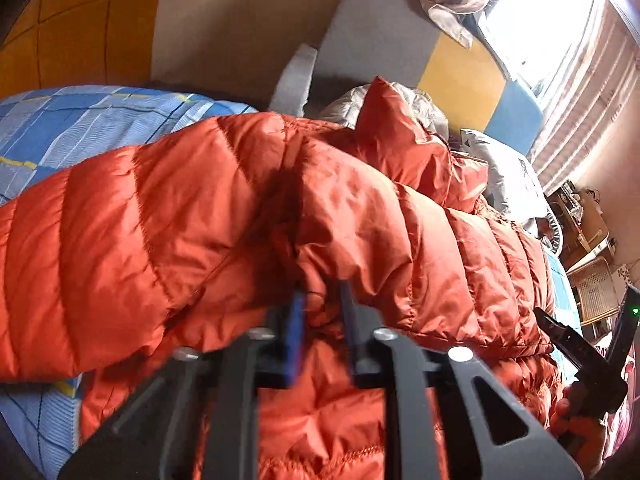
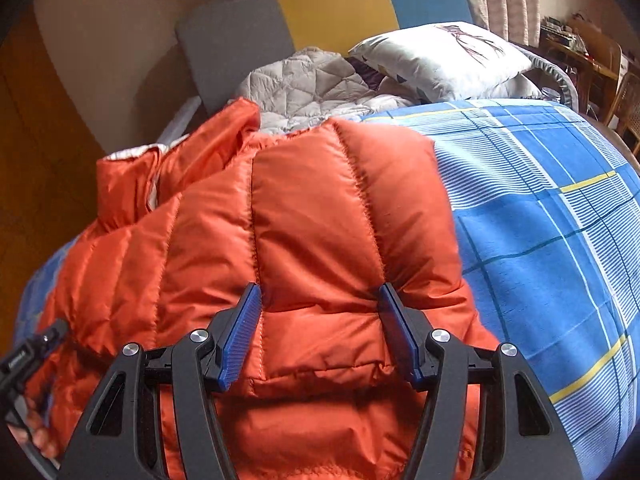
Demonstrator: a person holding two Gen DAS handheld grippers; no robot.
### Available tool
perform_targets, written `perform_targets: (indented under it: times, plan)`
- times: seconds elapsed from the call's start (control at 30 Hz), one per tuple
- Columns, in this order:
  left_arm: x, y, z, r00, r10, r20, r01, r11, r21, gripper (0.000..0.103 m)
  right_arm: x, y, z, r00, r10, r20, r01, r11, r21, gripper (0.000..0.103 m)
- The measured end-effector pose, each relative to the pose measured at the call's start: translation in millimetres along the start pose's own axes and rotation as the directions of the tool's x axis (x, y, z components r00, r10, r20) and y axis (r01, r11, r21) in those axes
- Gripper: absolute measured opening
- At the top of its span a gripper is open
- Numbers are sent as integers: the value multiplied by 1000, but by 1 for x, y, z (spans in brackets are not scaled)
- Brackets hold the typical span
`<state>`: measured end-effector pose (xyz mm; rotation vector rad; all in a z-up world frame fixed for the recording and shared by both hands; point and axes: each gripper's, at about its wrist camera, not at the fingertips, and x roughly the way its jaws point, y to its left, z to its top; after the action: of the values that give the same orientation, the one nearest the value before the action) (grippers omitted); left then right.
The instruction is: Fold large clothes
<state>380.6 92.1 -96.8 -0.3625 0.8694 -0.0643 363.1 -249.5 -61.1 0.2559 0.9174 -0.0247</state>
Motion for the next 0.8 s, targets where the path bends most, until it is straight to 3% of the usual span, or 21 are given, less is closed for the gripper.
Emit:
perform_targets:
  times: [0.13,0.3,0.7,0.8]
  plan:
    - [-6,12,-5,999,-15,39,16,1000,-24,3,6,2,-3,1000,-6,2,6,1000,-16,62]
    - [6,32,-20,1000,0,-2,0,999,-52,3,17,14,-9,999,-48,1,47,996,-75,65]
    - [18,28,-22,1000,24,-3,-25,999,-44,6,36,26,-12,991,-131,3,130,981,-146,66]
    - [10,28,-24,999,33,-5,-33,999,-30,12,35,27,-12,990,-140,6,139,978,-153,66]
